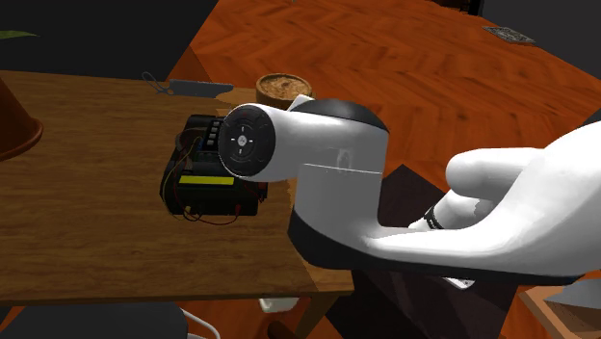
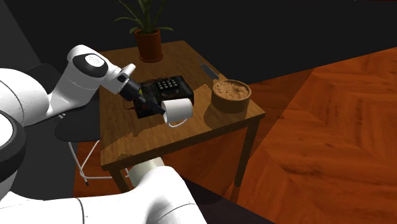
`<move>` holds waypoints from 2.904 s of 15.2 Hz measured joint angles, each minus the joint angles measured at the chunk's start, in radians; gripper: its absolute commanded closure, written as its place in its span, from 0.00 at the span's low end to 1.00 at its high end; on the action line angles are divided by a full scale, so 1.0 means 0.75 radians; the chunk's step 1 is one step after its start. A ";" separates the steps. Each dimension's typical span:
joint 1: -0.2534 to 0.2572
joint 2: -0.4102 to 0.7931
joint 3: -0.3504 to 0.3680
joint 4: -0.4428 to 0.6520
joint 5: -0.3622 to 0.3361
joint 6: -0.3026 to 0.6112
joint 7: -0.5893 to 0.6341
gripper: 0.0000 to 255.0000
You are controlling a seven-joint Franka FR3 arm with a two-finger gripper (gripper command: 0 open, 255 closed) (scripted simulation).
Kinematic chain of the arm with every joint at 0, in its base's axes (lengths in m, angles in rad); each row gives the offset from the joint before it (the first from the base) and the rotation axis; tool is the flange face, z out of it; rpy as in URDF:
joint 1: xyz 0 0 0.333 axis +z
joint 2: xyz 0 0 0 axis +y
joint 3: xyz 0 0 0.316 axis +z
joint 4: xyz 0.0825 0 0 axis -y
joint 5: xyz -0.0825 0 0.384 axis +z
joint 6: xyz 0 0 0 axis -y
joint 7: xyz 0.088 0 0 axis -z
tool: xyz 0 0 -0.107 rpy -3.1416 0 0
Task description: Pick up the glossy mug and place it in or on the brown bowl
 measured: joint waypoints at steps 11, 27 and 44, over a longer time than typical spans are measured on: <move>0.030 0.015 -0.124 0.111 -0.063 -0.131 -0.077 1.00; -0.437 0.149 -0.005 0.231 -0.205 0.105 -0.223 1.00; -1.319 0.101 0.442 0.594 -0.180 0.360 -0.408 1.00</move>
